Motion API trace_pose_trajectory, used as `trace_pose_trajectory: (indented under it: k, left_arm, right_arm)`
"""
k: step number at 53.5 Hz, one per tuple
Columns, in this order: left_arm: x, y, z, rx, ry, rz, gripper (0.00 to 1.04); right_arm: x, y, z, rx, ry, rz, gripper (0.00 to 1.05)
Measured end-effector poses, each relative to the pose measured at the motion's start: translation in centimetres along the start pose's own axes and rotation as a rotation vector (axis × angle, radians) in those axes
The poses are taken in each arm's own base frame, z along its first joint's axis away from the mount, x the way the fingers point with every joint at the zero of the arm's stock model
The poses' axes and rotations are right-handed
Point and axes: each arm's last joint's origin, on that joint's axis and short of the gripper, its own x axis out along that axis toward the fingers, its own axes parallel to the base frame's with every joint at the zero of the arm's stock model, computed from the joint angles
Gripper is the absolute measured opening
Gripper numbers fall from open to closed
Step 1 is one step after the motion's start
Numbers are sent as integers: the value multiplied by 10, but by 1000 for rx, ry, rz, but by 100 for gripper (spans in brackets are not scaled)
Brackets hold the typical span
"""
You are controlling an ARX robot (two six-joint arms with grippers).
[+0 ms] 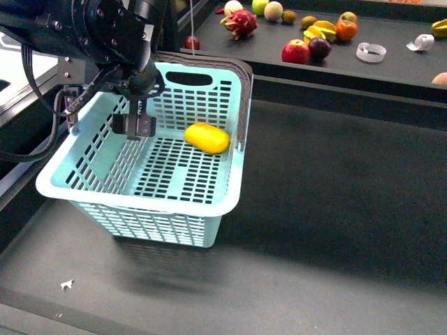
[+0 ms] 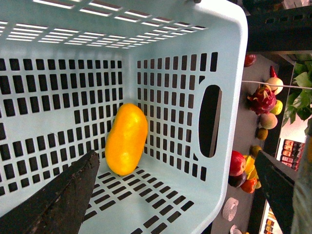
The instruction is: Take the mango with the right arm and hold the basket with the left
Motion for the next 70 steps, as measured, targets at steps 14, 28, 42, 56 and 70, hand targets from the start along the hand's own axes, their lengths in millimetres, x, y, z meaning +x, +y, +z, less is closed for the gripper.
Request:
trace_pose_trajectory:
  k: [14, 28, 42, 56, 70]
  left_arm:
    - [-2, -2, -1, -14, 20, -71, 96]
    - [-5, -6, -2, 2, 42, -91, 97]
    - [-6, -7, -2, 4, 47, -92, 97]
    - [-15, -17, 1, -25, 50, -144, 97]
    - [-23, -29, 4, -11, 50, -160, 97]
  right_arm:
    - [0, 0, 0, 0, 0, 0, 96]
    - [0, 0, 0, 0, 0, 0, 96]
    - [0, 0, 0, 0, 0, 0, 96]
    - [0, 0, 0, 0, 0, 0, 96]
    - [0, 0, 0, 0, 0, 0, 96]
